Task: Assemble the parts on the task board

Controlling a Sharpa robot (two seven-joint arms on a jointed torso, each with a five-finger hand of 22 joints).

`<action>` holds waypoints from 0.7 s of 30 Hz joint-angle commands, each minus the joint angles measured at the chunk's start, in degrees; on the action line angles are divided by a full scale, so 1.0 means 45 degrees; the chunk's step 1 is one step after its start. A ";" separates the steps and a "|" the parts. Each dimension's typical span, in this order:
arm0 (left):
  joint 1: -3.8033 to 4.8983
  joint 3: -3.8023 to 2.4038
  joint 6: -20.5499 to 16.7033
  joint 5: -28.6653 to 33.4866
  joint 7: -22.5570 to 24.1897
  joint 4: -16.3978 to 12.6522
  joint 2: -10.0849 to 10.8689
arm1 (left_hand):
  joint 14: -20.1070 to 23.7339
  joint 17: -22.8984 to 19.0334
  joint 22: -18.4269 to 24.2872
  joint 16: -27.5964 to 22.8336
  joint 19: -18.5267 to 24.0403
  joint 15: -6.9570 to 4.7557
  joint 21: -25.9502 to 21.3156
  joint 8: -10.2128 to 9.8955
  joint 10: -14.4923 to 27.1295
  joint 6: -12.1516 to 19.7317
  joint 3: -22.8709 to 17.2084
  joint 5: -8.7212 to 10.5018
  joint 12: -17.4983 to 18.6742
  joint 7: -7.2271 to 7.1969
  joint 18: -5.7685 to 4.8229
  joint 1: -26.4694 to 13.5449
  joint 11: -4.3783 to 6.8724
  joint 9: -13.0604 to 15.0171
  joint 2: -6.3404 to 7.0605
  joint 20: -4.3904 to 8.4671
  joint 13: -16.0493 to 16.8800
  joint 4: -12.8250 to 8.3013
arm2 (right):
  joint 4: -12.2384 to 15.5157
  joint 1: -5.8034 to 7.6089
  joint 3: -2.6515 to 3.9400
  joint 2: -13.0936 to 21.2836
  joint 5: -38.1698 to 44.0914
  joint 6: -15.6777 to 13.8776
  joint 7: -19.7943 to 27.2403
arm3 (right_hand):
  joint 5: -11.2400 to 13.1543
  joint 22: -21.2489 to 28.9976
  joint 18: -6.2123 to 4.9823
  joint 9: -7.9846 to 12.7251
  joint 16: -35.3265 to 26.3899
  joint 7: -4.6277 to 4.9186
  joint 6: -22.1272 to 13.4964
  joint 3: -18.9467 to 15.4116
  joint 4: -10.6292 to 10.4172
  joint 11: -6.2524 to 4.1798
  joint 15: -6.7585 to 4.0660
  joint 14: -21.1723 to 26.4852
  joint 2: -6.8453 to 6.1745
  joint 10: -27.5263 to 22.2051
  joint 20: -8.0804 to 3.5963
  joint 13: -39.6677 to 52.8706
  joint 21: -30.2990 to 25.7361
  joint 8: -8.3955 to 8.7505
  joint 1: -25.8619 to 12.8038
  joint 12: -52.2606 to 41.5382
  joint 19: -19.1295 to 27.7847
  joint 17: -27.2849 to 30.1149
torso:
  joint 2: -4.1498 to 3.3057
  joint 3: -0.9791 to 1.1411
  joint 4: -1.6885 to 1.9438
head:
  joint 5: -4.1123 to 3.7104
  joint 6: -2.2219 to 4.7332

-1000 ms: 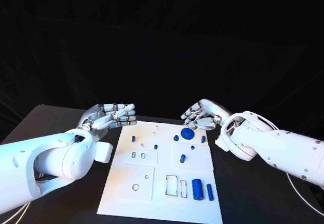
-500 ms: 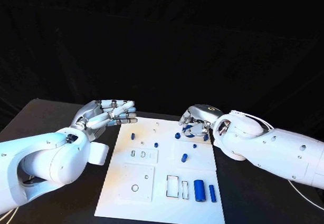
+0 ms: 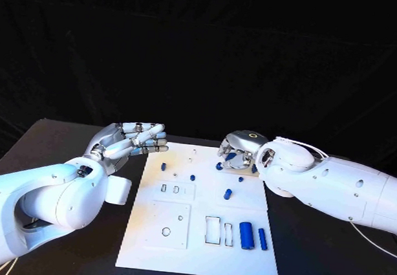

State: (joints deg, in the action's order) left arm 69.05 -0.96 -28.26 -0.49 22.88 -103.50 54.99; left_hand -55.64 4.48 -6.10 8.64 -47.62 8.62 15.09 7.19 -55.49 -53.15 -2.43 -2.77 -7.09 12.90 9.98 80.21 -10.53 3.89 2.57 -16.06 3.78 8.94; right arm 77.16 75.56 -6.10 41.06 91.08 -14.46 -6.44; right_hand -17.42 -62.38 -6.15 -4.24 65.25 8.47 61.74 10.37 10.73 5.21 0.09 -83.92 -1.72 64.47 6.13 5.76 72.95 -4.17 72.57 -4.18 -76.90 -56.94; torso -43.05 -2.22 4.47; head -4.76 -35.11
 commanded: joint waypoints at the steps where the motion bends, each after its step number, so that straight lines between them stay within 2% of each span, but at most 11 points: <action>1: 0.0032 -0.0015 0.0277 -0.0072 0.0010 -0.0077 0.0007 | 0.0041 -0.0014 -0.0010 -0.0053 -0.0113 0.0052 0.0074 -0.0084 0.0010 -0.0034 0.0072 -0.0032 0.0079 0.0008 0.0135 -0.0008 -0.0016 -0.0020 -0.0010 0.0001 -0.0009 -0.0016 | -0.0100 -0.0031 0.0000 -0.0064 0.0387 0.0391 -0.0180 | -0.0076 -0.0364 0.0274 -0.0002 0.0274 -0.0007 -0.0033 0.0144 -0.0010 0.0002 0.0029 -0.0370 -0.0099 -0.0022 0.0011 0.0012 0.0255 0.0053 0.0015 -0.0003 -0.0145 -0.0265 | -0.0052 -0.0013 0.0020 | 0.0009 0.0016; 11: 0.0066 -0.0017 0.0288 -0.0070 -0.0025 -0.0149 0.0055 | 0.0041 -0.0014 -0.0010 -0.0053 -0.0113 0.0052 0.0074 -0.0084 0.0010 -0.0034 0.0072 -0.0032 0.0079 0.0008 0.0135 -0.0008 -0.0016 -0.0020 -0.0010 0.0001 -0.0009 -0.0016 | -0.0395 -0.0109 -0.0007 -0.0257 0.0397 0.0616 -0.0193 | -0.0173 -0.1401 0.0432 -0.0014 0.1081 0.0024 0.0058 0.0484 -0.0080 0.0009 0.0049 -0.0437 -0.0108 0.0072 0.0037 -0.0001 0.0951 0.0035 0.0029 0.0008 -0.0502 -0.1065 | -0.0112 -0.0025 0.0063 | -0.0017 -0.0009; 15: 0.0081 -0.0018 0.0293 -0.0070 -0.0041 -0.0165 0.0068 | 0.0044 -0.0017 -0.0010 -0.0072 -0.0128 0.0056 0.0082 -0.0104 0.0026 -0.0024 0.0091 -0.0032 0.0102 0.0021 0.0134 -0.0018 -0.0025 -0.0023 -0.0007 0.0005 -0.0012 -0.0021 | -0.0462 -0.0147 -0.0008 -0.0329 0.0391 0.0658 -0.0162 | -0.0181 -0.1505 0.0444 -0.0013 0.1185 0.0024 0.0061 0.0550 -0.0098 0.0008 0.0059 -0.0436 -0.0132 0.0083 0.0042 -0.0007 0.1024 0.0041 0.0016 0.0014 -0.0523 -0.1151 | -0.0123 -0.0034 0.0075 | -0.0020 -0.0092; 21: 0.0102 -0.0020 0.0313 -0.0070 -0.0059 -0.0170 0.0081 | 0.0046 -0.0019 -0.0009 -0.0084 -0.0136 0.0060 0.0087 -0.0118 0.0039 -0.0015 0.0102 -0.0033 0.0118 0.0031 0.0133 -0.0024 -0.0033 -0.0025 -0.0006 0.0007 -0.0013 -0.0025 | -0.0568 -0.0194 -0.0009 -0.0434 0.0357 0.0698 -0.0126 | -0.0158 -0.1741 0.0478 -0.0019 0.1368 0.0020 0.0104 0.0683 -0.0165 -0.0003 0.0056 -0.0435 -0.0107 0.0162 0.0049 -0.0007 0.1178 0.0032 -0.0014 -0.0003 -0.0593 -0.1318 | -0.0143 -0.0041 0.0084 | -0.0032 -0.0087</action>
State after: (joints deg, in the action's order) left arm 69.39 -0.98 -28.02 -0.50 22.48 -104.06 55.39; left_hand -55.63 4.49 -6.09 8.64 -47.82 8.61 15.09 7.03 -55.49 -53.15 -2.27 -2.77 -6.82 12.89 9.89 80.21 -10.53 3.84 2.57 -15.85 3.77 8.79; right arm 74.74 74.76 -6.14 39.22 91.91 -12.53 -6.96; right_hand -17.95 -69.96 -4.51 -4.24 71.16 8.47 61.74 13.20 10.01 5.30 0.09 -83.92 -1.77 64.83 6.32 5.75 78.00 -4.17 72.62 -4.19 -79.12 -62.71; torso -43.65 -2.37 4.80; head -4.87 -35.46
